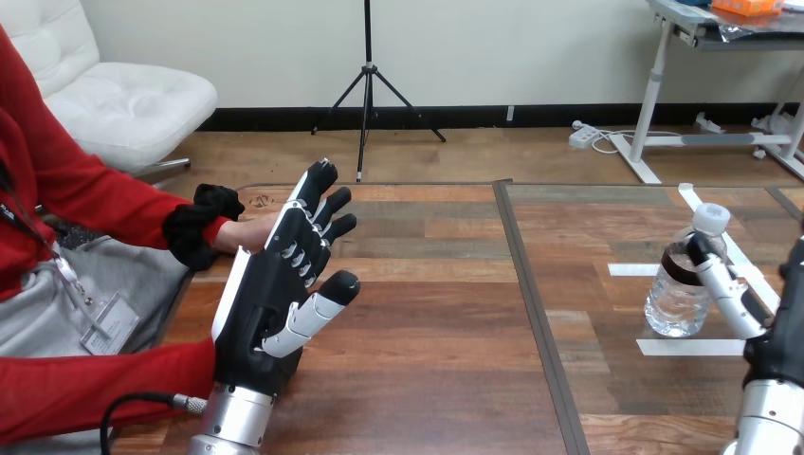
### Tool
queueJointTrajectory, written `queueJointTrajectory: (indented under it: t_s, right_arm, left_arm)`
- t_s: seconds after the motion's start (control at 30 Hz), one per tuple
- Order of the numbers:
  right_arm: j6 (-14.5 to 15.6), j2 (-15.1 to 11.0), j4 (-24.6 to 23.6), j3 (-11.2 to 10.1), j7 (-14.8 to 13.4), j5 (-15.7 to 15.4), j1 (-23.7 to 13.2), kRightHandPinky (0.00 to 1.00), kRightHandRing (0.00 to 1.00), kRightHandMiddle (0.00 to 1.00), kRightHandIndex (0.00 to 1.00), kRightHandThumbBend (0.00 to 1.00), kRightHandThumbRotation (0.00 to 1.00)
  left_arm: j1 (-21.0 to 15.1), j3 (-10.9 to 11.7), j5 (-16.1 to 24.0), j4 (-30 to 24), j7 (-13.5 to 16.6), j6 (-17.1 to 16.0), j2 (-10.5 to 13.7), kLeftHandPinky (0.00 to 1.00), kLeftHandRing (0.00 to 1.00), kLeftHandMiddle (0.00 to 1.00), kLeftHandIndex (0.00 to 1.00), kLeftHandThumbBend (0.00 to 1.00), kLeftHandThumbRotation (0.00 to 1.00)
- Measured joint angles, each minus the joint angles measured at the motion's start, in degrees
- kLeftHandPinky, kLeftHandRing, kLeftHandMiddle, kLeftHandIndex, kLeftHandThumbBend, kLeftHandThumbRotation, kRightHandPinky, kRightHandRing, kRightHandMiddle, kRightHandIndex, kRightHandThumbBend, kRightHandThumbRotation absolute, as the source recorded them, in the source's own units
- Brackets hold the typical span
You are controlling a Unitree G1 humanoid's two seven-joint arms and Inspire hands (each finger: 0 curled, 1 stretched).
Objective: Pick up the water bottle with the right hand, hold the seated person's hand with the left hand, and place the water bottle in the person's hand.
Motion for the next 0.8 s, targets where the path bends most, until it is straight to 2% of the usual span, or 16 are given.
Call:
queueJointTrajectory:
  t_s: [0.37, 0.8]
  right_arm:
    - [3.2, -0.1, 3.0, 1.2, 0.3, 0.1, -2.4, 0.93, 0.99, 1.0, 1.0, 1.0, 0.68]
    - [5.0, -0.1, 5.0, 2.2, 1.2, 0.4, -3.8, 0.92, 0.98, 1.0, 1.0, 1.0, 0.67]
  left_arm:
    - [0.0, 0.0, 0.0, 0.0, -0.1, 0.0, -0.1, 0.87, 0.93, 0.96, 0.94, 1.0, 0.61]
    - [0.0, -0.1, 0.0, 0.0, -0.1, 0.0, -0.3, 0.87, 0.93, 0.97, 0.95, 1.0, 0.62]
